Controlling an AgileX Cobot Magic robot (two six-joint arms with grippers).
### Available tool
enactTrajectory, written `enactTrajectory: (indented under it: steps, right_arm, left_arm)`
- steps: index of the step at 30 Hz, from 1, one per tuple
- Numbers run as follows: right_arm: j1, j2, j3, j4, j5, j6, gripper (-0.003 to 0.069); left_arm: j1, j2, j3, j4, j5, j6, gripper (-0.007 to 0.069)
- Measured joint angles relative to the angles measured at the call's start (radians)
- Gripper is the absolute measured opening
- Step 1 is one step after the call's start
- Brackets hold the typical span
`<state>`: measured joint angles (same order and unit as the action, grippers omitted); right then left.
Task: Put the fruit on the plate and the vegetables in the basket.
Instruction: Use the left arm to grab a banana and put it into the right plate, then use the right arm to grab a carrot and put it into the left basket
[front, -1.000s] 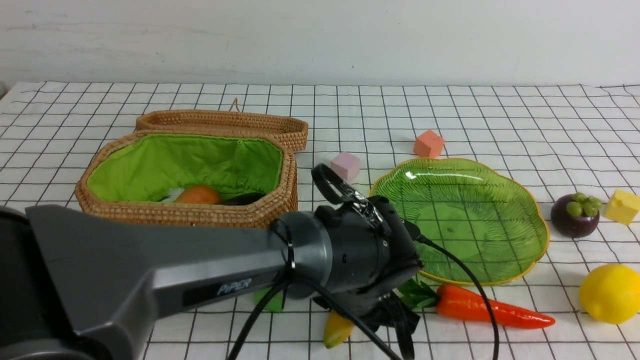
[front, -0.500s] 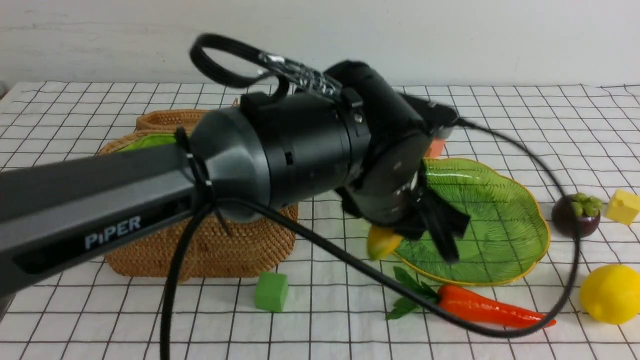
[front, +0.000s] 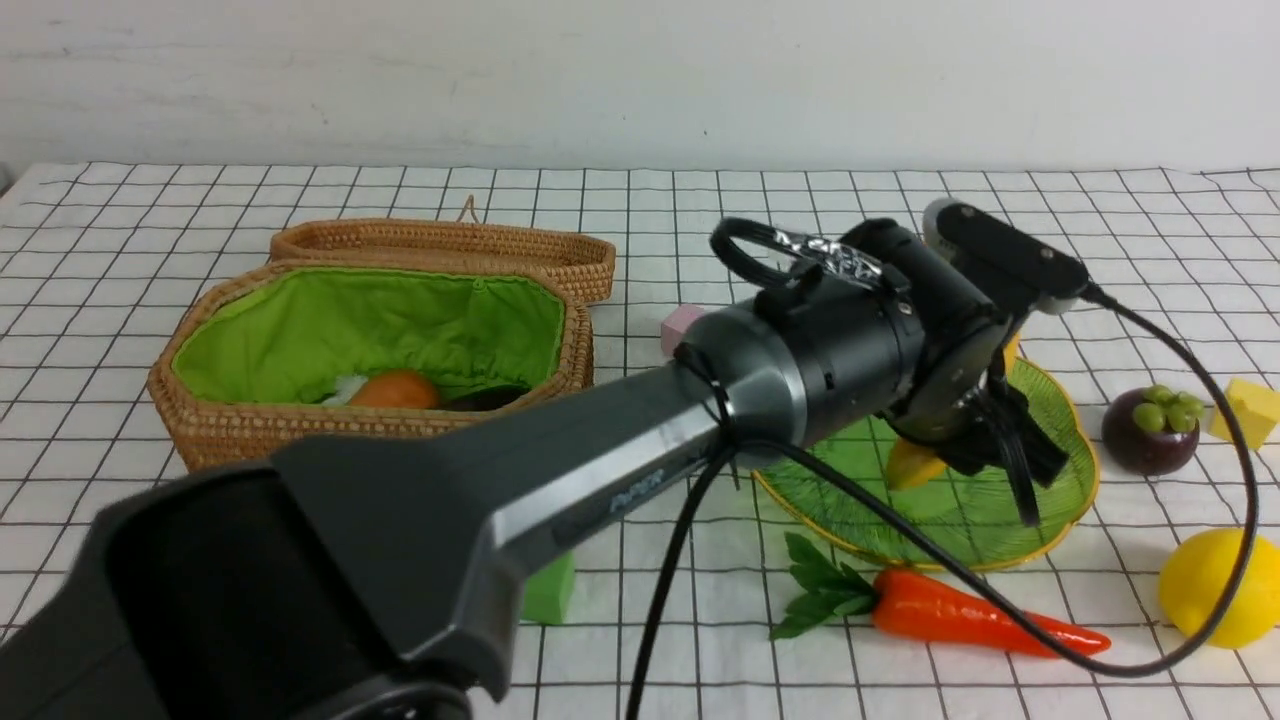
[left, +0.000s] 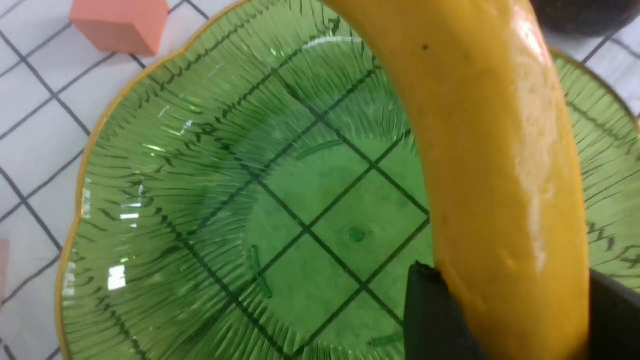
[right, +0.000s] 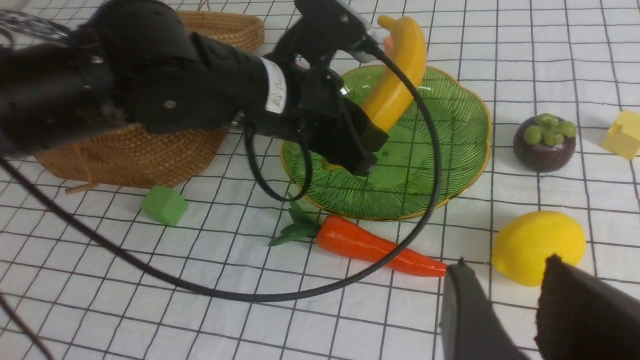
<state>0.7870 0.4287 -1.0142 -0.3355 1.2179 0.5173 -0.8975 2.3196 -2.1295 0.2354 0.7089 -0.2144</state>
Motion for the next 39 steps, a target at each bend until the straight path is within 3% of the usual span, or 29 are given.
enactTrajectory:
  steps: [8, 11, 14, 17, 20, 21, 23, 25, 29, 32, 38, 39]
  right_arm:
    - [0.000, 0.000, 0.000, 0.018, -0.001, 0.002, 0.0237]
    - [0.000, 0.000, 0.000, 0.022, -0.001, 0.003, 0.0237]
    - [0.000, 0.006, 0.000, 0.031, 0.008, -0.016, 0.0237]
    - [0.000, 0.060, -0.002, 0.037, 0.047, -0.059, 0.0237]
    - [0.000, 0.156, -0.002, 0.038, 0.048, -0.131, 0.0237]
    - [0.000, 0.172, -0.002, 0.037, 0.048, -0.137, 0.0237]
    - [0.000, 0.269, -0.002, 0.015, 0.042, -0.196, 0.0237]
    - [0.000, 0.330, -0.002, -0.011, 0.019, -0.220, 0.0237]
    - [0.000, 0.430, -0.002, -0.046, -0.012, -0.261, 0.0237]
    - [-0.015, 0.531, -0.002, -0.044, -0.024, -0.334, 0.0237]
    - [-0.206, 0.680, -0.002, 0.133, -0.069, -0.533, 0.0237]
    - [-0.282, 0.714, -0.002, 0.221, -0.100, -0.605, 0.0237]
  left_arm:
    - [0.000, 0.001, -0.015, -0.008, 0.082, -0.004, 0.0530]
    - [0.000, -0.017, -0.015, -0.008, 0.137, -0.004, 0.0547]
    - [0.000, -0.101, -0.015, -0.009, 0.291, -0.004, 0.0536]
    - [0.000, -0.236, -0.015, -0.009, 0.419, -0.004, 0.0462]
    - [0.000, -0.395, -0.017, -0.009, 0.505, -0.008, 0.0298]
    - [0.000, -0.395, -0.017, -0.009, 0.509, -0.009, 0.0284]
    - [0.000, -0.517, -0.017, -0.009, 0.536, -0.028, 0.0092]
    - [0.000, -0.608, 0.018, -0.009, 0.537, -0.041, -0.0005]
    - [0.000, -0.755, 0.136, -0.028, 0.537, -0.048, -0.0013]
    - [0.000, -0.922, 0.344, -0.083, 0.537, -0.049, -0.0013]
    - [0.000, -1.256, 0.742, -0.168, 0.407, -0.054, -0.0013]
    - [0.000, -1.349, 0.846, -0.183, 0.340, -0.054, -0.0013]
